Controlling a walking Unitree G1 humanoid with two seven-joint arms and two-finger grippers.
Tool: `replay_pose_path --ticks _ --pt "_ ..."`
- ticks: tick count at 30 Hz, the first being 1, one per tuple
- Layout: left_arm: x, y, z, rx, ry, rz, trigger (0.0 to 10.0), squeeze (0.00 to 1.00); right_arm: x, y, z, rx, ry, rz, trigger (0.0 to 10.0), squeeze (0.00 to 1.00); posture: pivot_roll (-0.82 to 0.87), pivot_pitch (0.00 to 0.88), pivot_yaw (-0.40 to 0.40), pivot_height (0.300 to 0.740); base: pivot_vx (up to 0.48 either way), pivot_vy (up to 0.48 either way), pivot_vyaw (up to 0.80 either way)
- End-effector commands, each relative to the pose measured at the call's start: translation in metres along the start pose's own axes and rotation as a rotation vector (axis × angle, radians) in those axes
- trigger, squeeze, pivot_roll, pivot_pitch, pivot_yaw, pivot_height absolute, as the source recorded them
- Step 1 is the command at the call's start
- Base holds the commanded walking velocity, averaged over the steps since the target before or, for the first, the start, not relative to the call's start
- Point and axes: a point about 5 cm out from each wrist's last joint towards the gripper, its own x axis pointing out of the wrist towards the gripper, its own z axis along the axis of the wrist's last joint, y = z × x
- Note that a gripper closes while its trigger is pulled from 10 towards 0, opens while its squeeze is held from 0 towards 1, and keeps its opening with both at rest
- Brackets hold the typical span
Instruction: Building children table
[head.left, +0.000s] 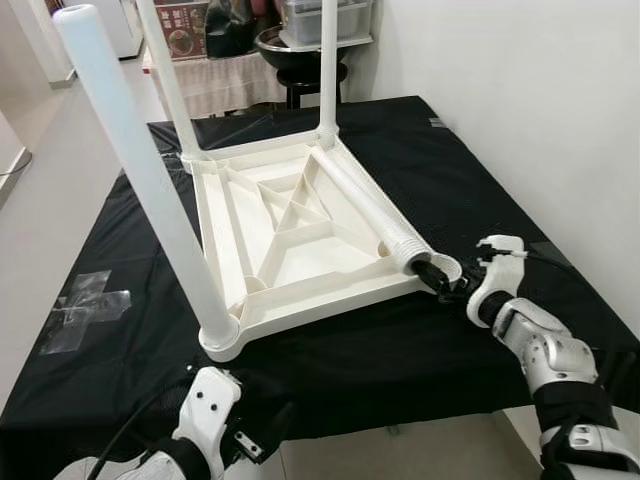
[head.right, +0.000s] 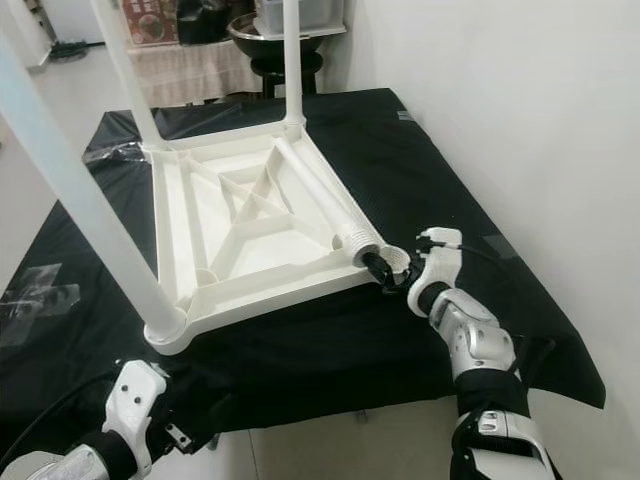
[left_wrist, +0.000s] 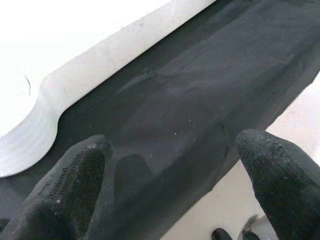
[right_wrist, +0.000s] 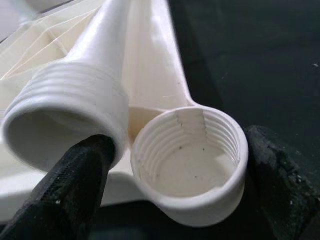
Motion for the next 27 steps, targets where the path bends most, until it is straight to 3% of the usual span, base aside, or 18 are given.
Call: replay_pose_path --ticks 1,8,18,27 --pt "-0.003 0.001 -0.004 0.012 0.019 0.008 10.0 0.00 0.003 0.012 -0.009 -0.017 0.034 0.081 10.0 0.00 0.04 0.143 0.007 0.740 0.000 0.000 0.00" --pt "-0.003 -0.001 -0.004 0.018 0.017 0.004 10.0 0.00 0.000 0.013 0.001 -0.039 -0.014 0.142 10.0 0.00 0.04 0.141 0.008 0.740 0.000 0.000 0.00" --pt "-0.002 0.000 -0.006 0.027 0.021 0.001 10.0 0.00 -0.011 0.030 0.011 -0.107 -0.069 0.327 10.0 0.00 0.03 0.142 0.007 0.740 0.000 0.000 0.00" --pt "-0.003 -0.001 -0.007 0.029 0.024 0.001 10.0 0.00 -0.027 0.025 0.017 -0.163 -0.061 0.429 10.0 0.00 0.03 0.146 0.005 0.740 0.000 0.000 0.00"
